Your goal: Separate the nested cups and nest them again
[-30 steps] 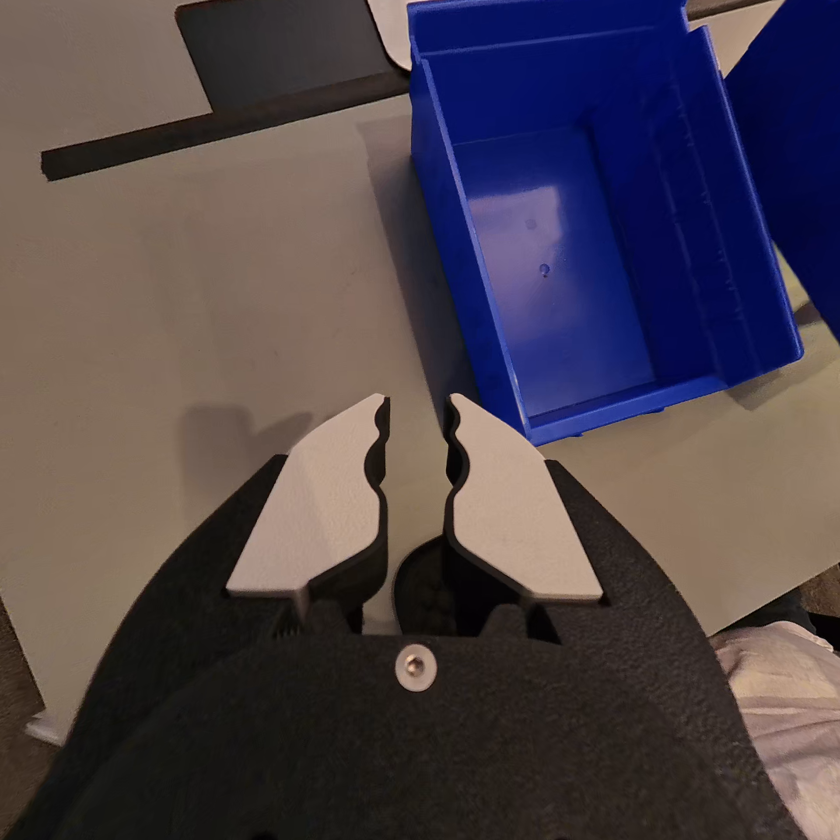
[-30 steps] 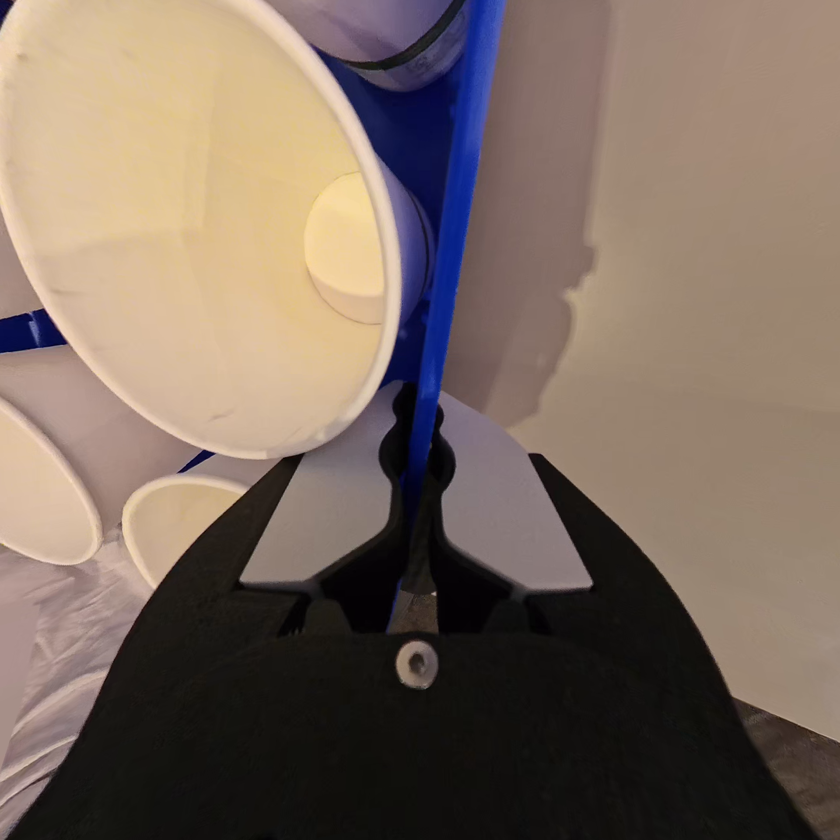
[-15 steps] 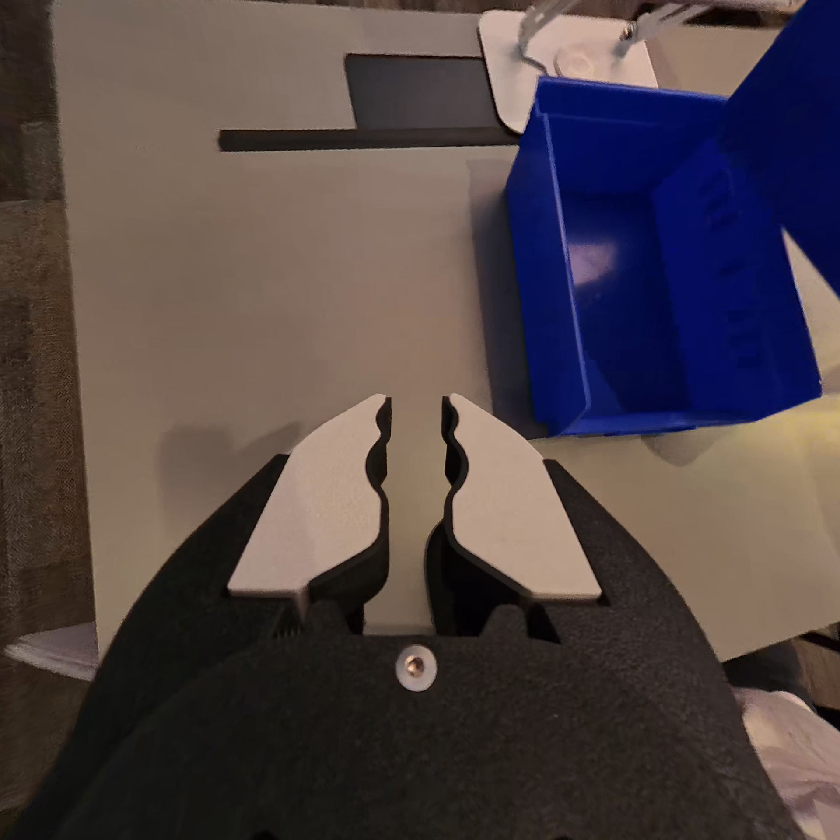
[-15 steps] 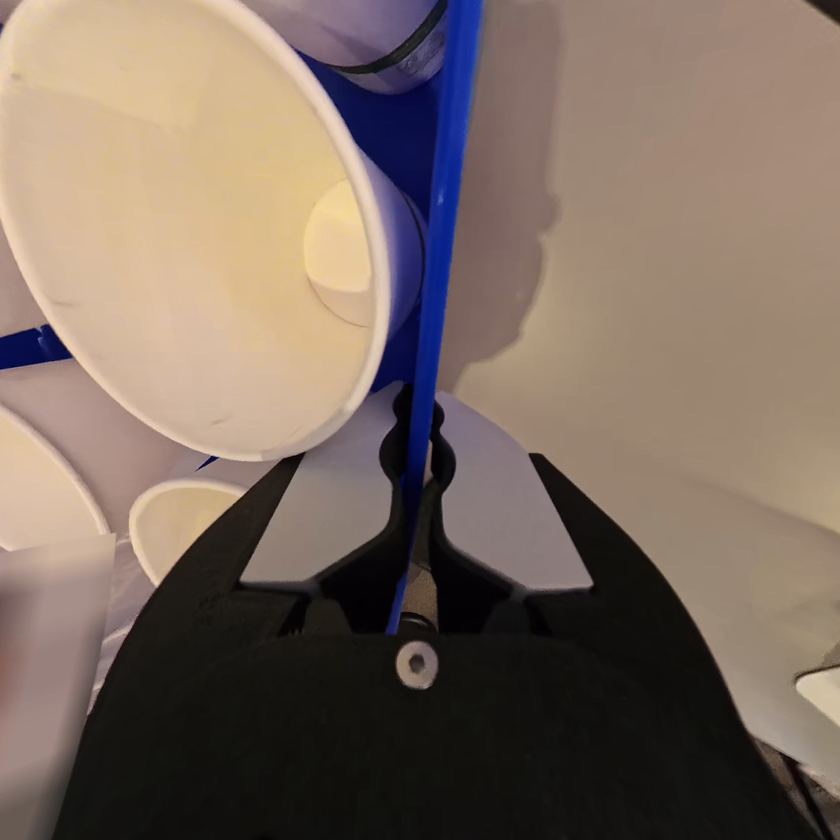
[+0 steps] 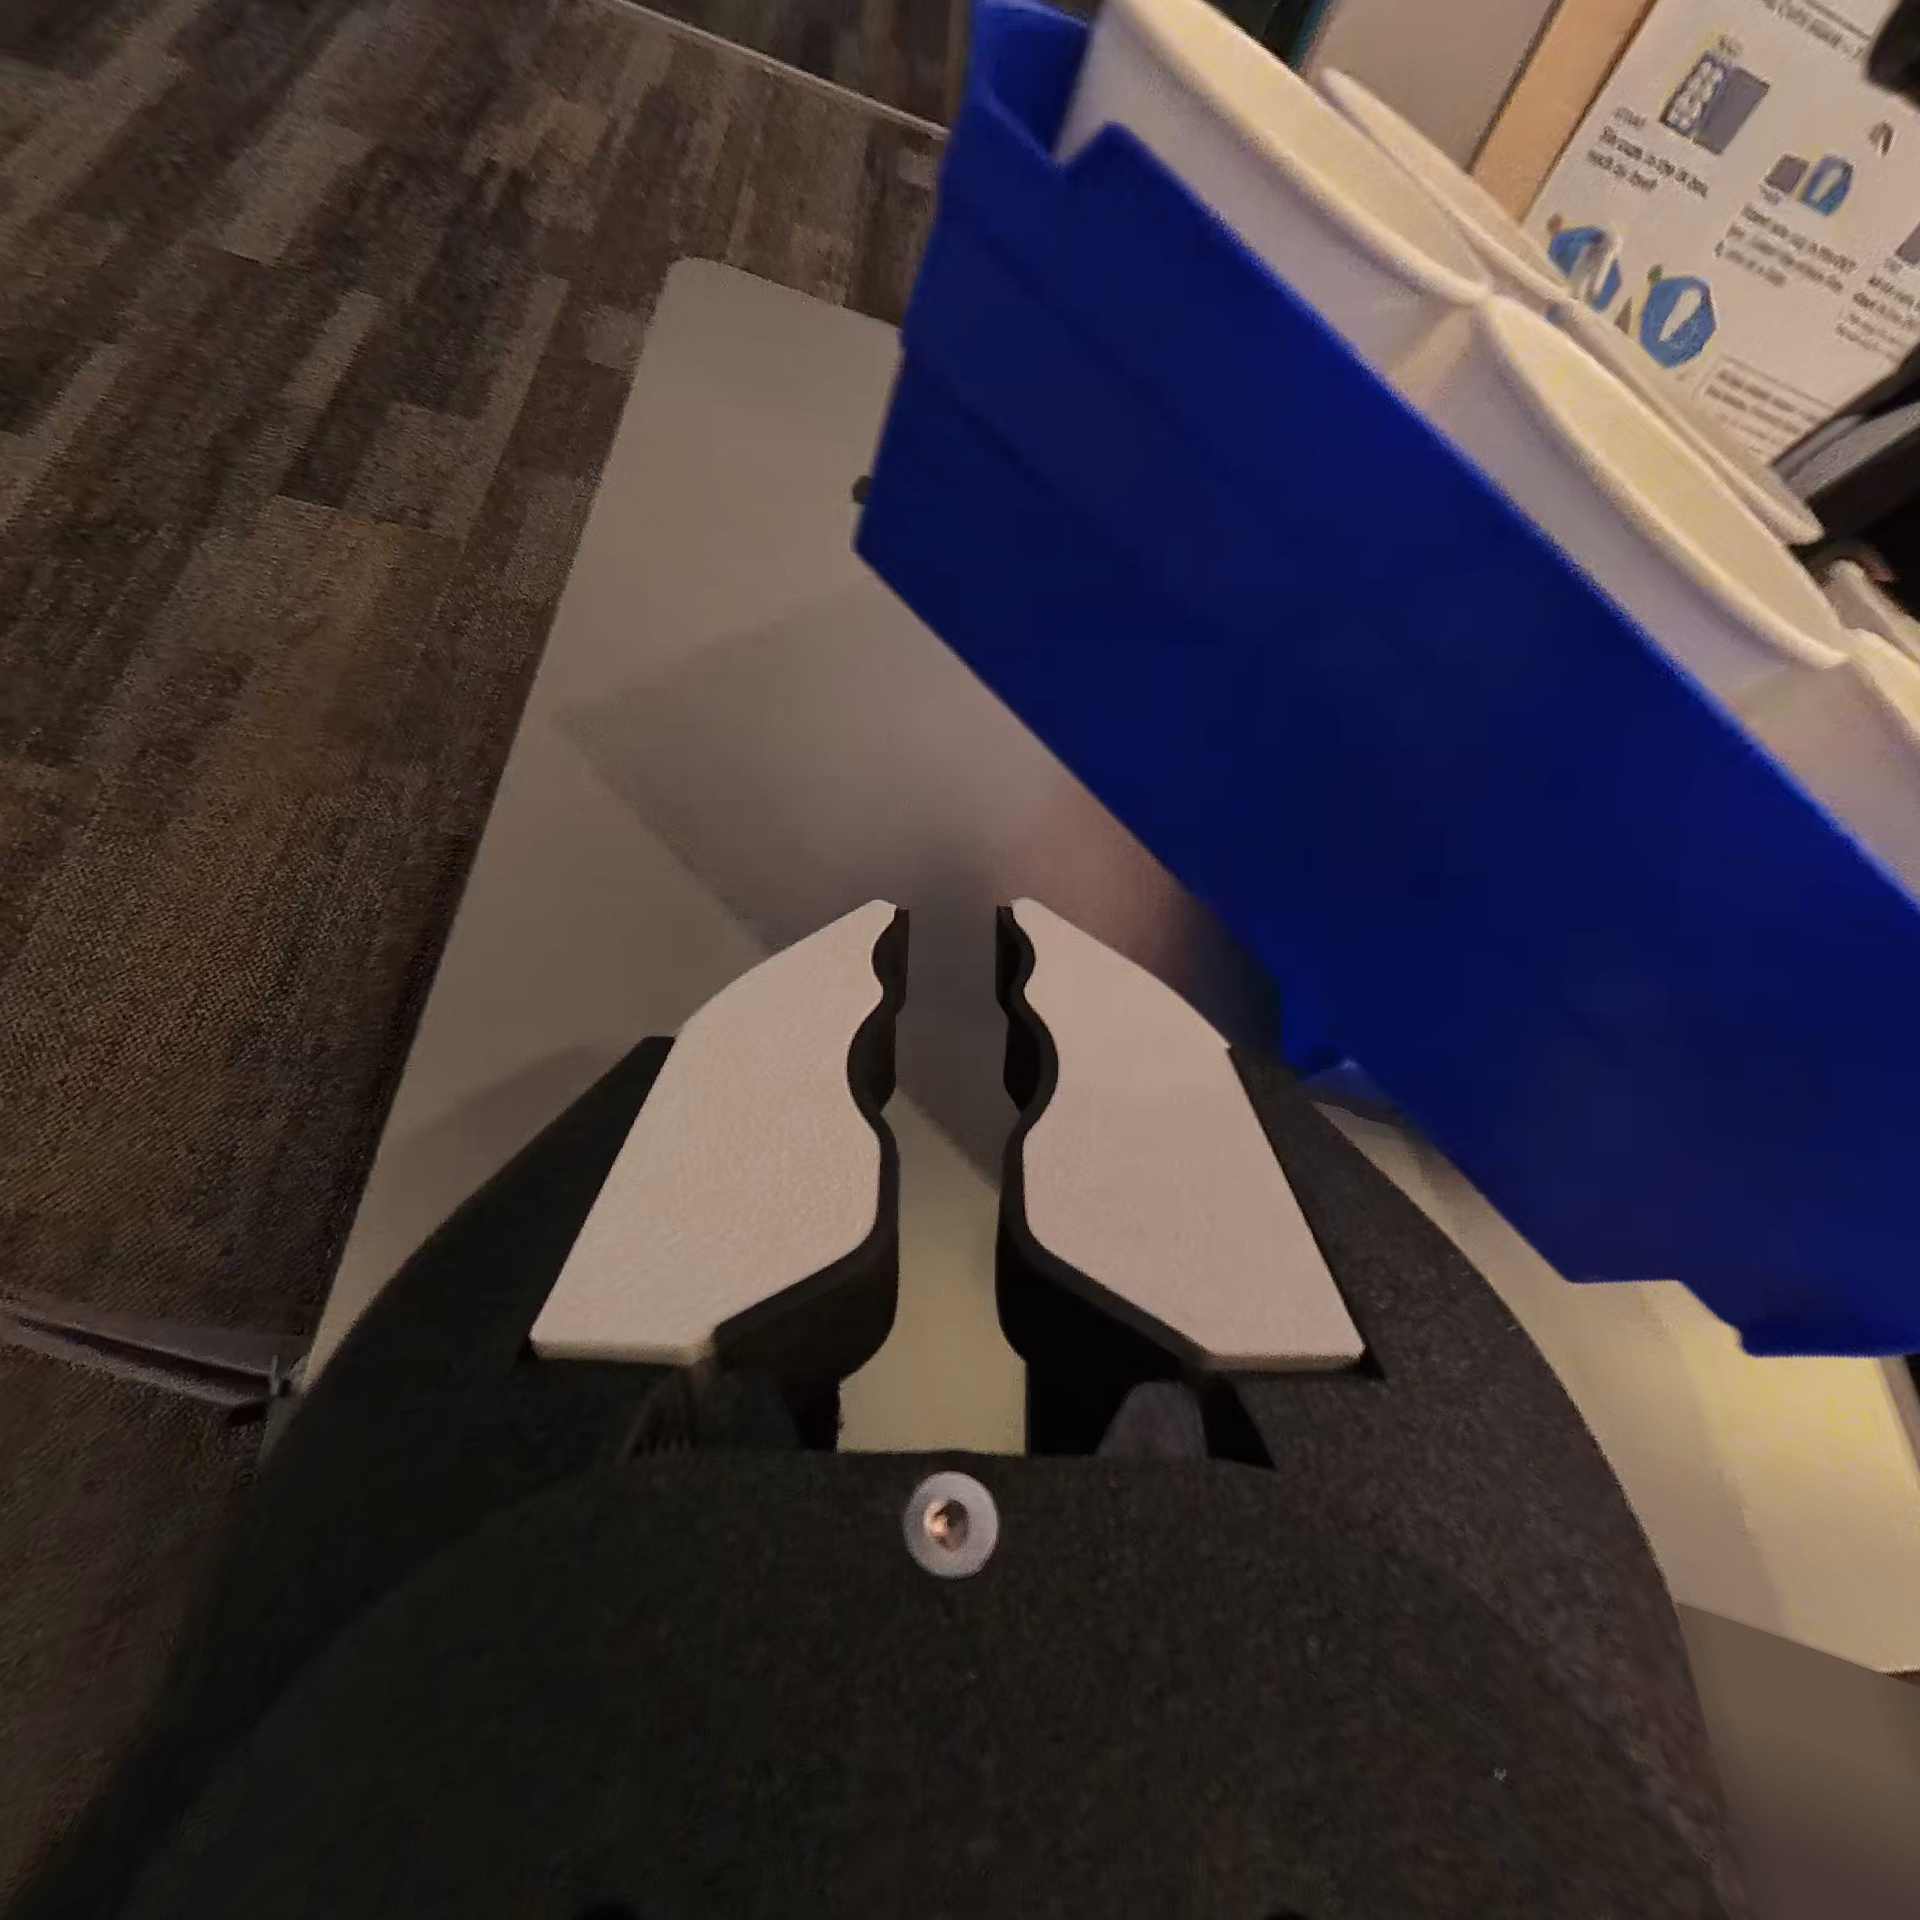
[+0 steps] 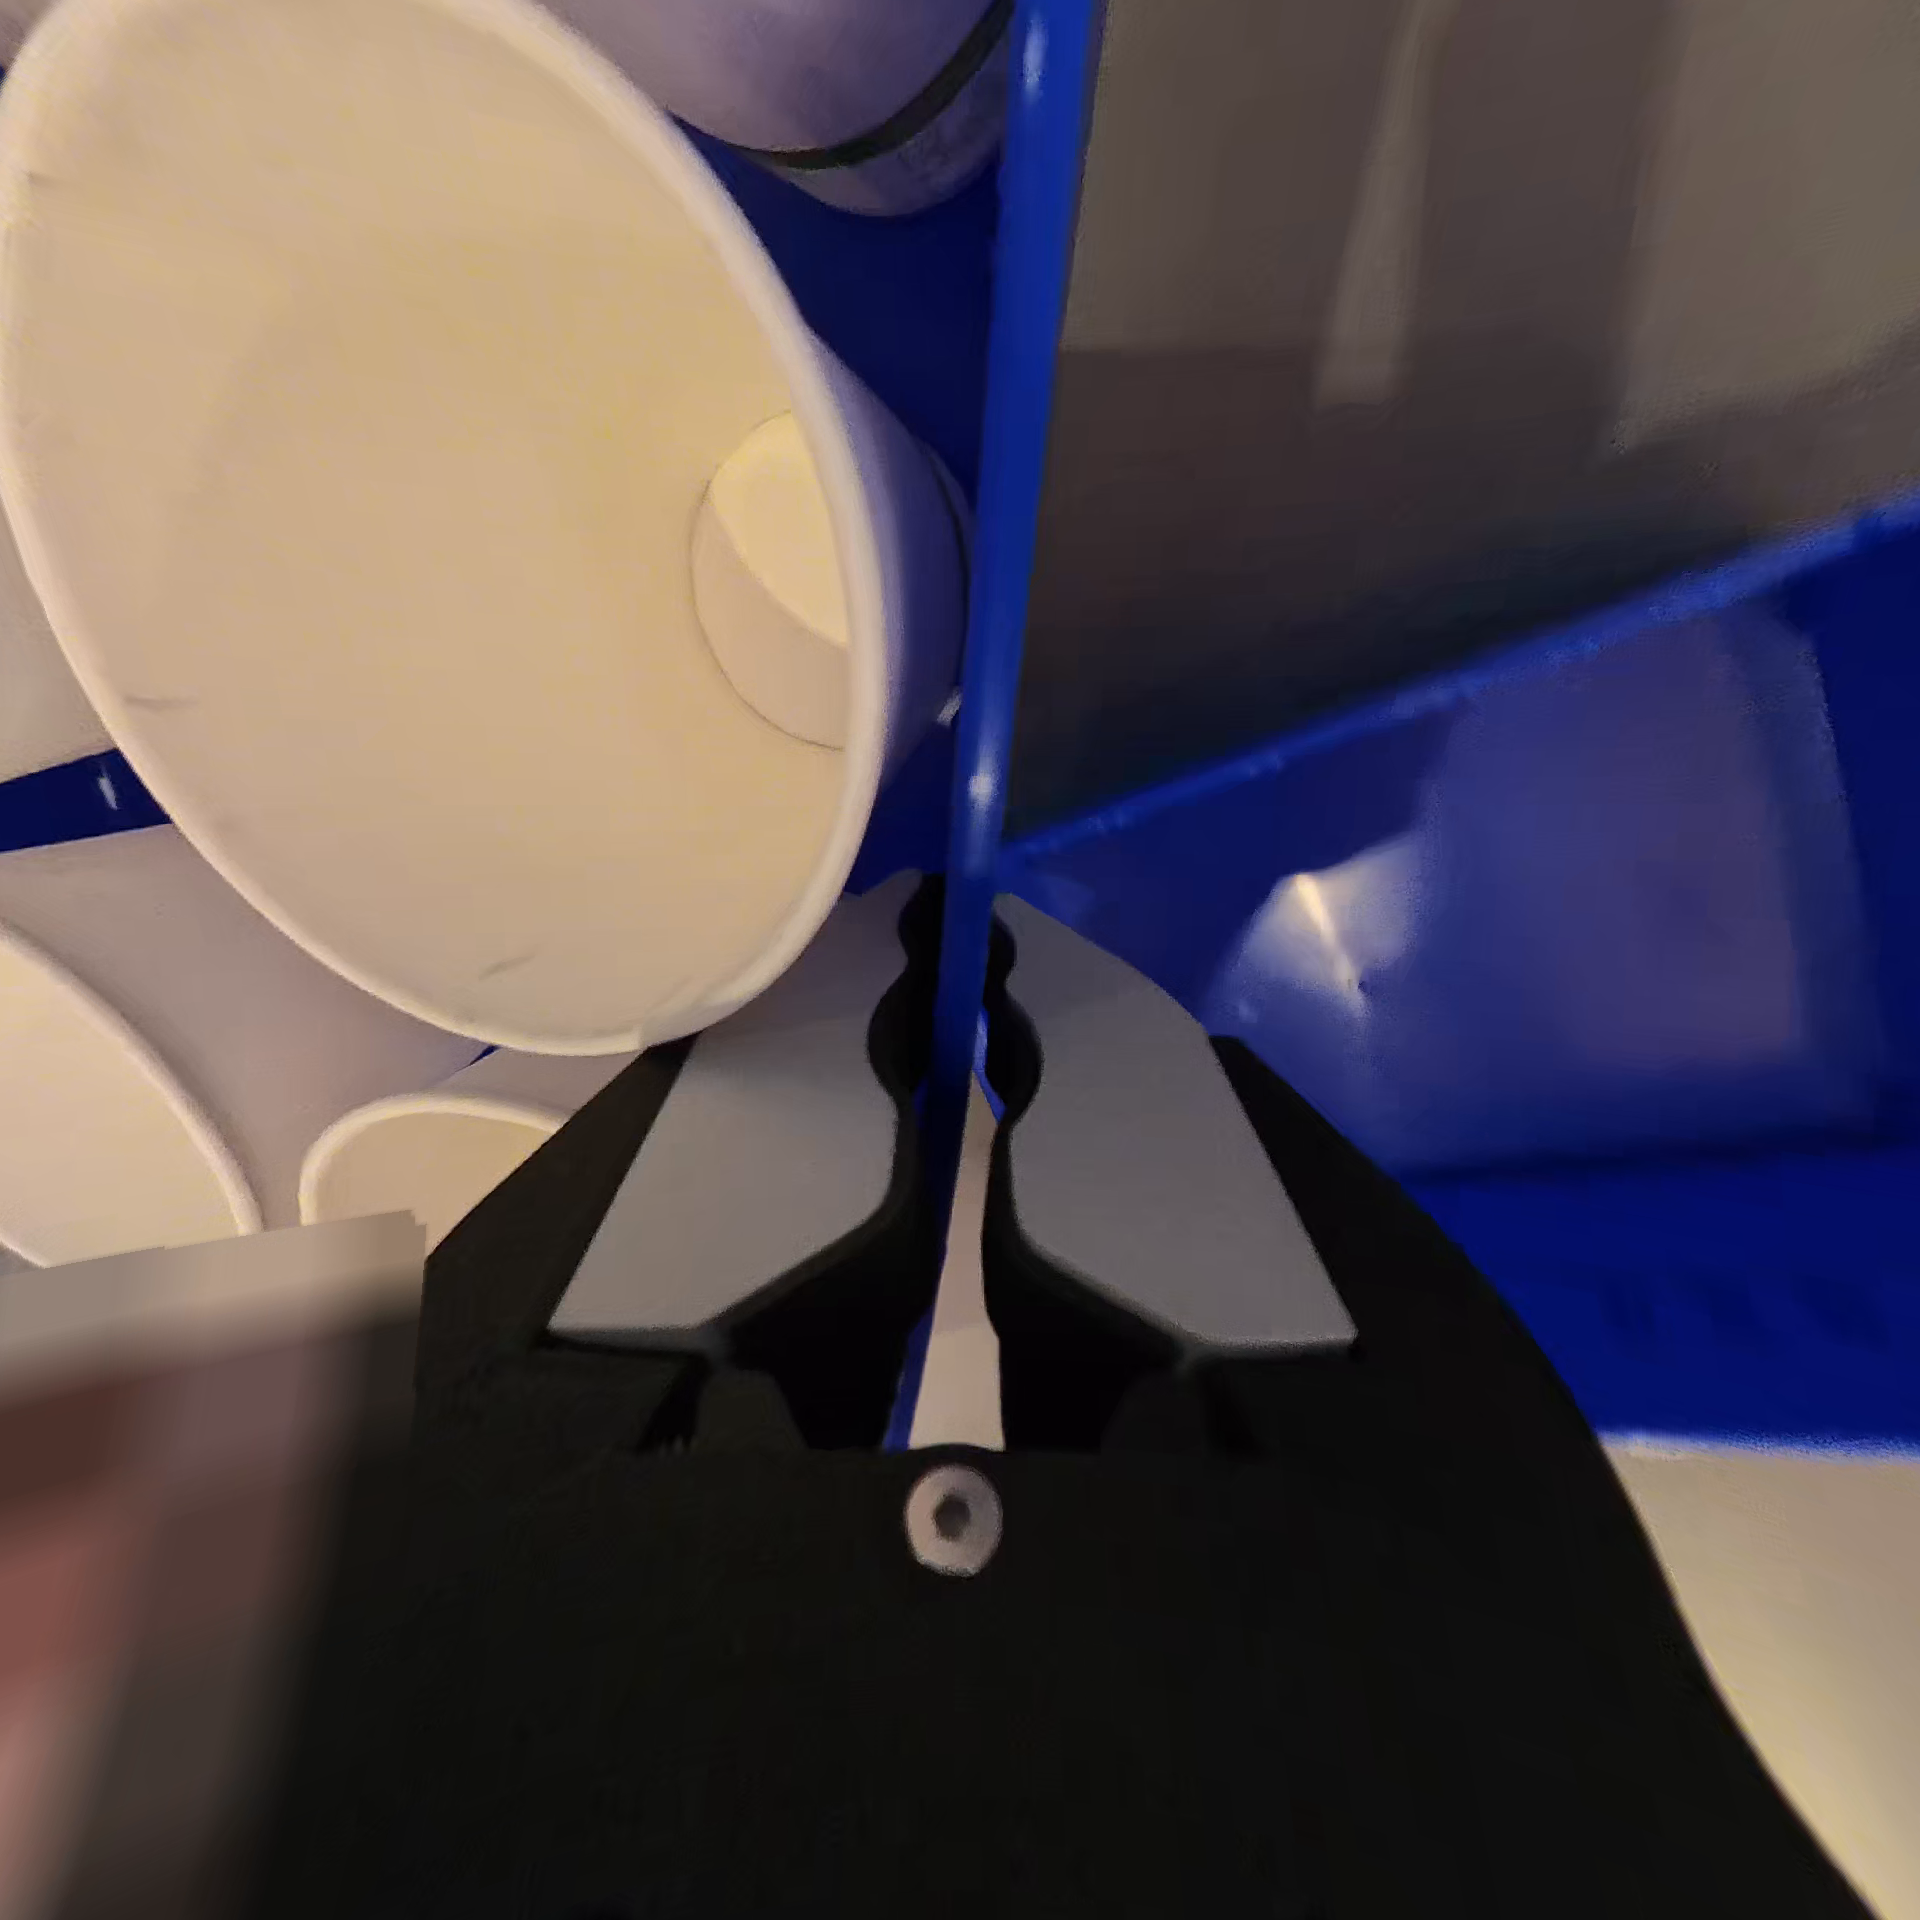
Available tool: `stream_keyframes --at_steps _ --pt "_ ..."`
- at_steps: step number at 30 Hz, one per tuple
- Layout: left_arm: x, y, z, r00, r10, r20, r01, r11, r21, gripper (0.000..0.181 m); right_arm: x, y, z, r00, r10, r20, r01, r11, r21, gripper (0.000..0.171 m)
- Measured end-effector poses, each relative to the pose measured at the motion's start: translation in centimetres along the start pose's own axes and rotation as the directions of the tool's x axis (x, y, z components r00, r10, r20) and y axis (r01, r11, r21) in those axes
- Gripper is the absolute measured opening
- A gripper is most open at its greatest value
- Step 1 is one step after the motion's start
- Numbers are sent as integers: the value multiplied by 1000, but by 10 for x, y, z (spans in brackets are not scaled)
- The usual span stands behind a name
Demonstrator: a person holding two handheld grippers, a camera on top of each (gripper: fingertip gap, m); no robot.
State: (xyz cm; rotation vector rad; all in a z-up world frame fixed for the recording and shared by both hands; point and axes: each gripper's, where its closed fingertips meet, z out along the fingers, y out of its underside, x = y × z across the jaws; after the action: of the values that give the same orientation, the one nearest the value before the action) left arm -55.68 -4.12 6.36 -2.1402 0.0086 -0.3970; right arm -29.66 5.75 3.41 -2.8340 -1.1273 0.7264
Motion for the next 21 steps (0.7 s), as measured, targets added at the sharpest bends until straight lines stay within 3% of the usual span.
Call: stream_keyframes --at_steps 4,10,15,21 --pt "-18 -2 -25 997 -72 7 71 992 103 12 -27 -46 31 998 -63 28 63 998 -9 5" --pt "-26 -2 -49 996 -82 21 77 979 190 6 -35 -80 86 996 -83 31 85 995 -59 5" --pt "-25 -4 -52 997 -76 11 72 975 210 4 -15 -84 128 998 -55 -22 52 993 -108 5" --pt "-18 -5 -43 999 -45 -5 46 983 175 5 14 -74 153 996 0 -93 -12 992 -123 5"
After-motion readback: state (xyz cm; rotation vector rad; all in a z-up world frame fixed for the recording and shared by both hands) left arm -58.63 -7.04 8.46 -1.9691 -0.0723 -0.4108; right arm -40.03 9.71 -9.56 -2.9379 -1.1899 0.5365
